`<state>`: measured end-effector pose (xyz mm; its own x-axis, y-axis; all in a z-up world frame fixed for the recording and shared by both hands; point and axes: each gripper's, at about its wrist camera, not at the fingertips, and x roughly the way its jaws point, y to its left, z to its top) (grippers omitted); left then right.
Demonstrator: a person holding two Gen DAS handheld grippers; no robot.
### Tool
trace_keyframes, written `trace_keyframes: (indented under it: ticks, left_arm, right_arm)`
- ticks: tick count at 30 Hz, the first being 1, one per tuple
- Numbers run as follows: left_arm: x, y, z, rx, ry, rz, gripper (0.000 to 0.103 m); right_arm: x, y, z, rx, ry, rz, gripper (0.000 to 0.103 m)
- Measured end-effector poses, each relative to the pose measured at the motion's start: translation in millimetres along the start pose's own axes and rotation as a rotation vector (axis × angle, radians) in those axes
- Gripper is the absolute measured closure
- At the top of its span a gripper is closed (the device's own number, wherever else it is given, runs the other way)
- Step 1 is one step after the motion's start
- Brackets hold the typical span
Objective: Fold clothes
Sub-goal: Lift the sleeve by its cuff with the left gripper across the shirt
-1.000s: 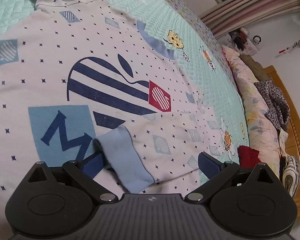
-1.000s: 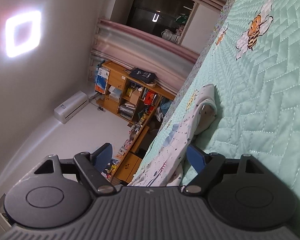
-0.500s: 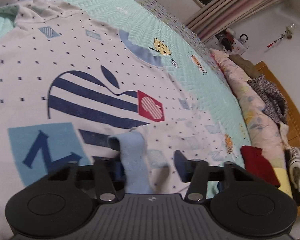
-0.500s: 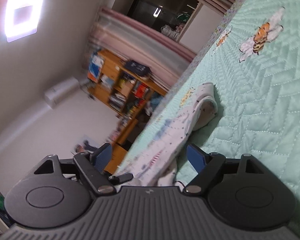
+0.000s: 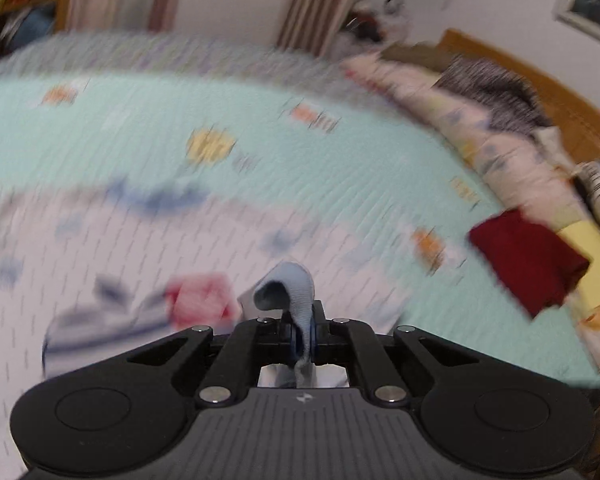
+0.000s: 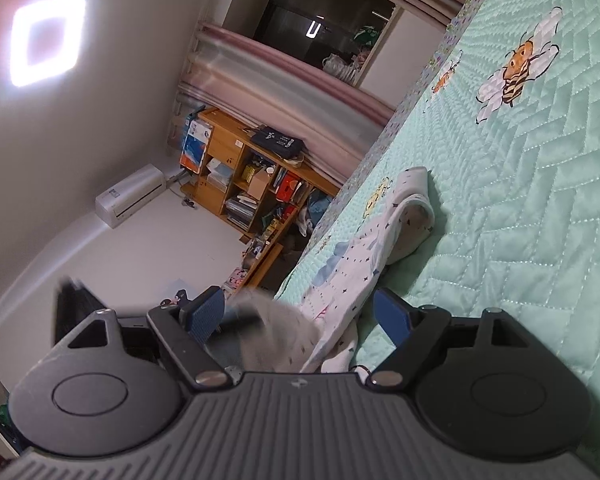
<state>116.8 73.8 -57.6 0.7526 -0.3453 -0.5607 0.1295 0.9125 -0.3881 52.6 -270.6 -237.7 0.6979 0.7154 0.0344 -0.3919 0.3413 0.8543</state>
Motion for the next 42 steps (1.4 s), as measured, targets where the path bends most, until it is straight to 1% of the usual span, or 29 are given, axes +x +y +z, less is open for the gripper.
trace_keyframes:
  ticks: [5,21,27,29,31,33,36,37,40,42]
  left_arm:
    - [-10,-42,51,0.156,-0.075,-0.011,0.098]
    - [-13,28,91,0.154,-0.034,0.274,0.097]
    - [-3,63,71,0.113,0.04,0.335,0.097]
    - [1,69,63,0.089,0.073,0.321,0.097]
    - [2,70,59,0.069,0.09,0.296,0.097]
    - [-2,65,61,0.063,0.078,0.256,0.097]
    - [-19,53,67,0.025,0.046,0.145,0.097]
    - [-26,48,68,0.023,0.033,0.121,0.097]
    - [-48,37,71,0.022,0.007,0.086,0.097]
    - [-58,36,72,-0.003,0.0,0.069,0.097]
  right_arm:
    - [-1,-1,0,0.011,-0.005,0.009,0.021]
    - [0,-2,3,0.022,-0.01,0.019,0.021]
    - [1,-2,3,0.022,-0.011,0.019,0.021]
    - [1,-2,3,0.024,-0.012,0.021,0.021]
    - [1,-3,3,0.025,-0.013,0.022,0.021]
    - [1,-3,2,0.028,-0.015,0.025,0.021]
    - [1,-4,2,0.032,-0.017,0.028,0.021]
    - [1,-4,2,0.033,-0.017,0.029,0.021]
    - [1,-4,2,0.035,-0.018,0.03,0.021]
    - [1,-4,2,0.034,-0.018,0.03,0.021]
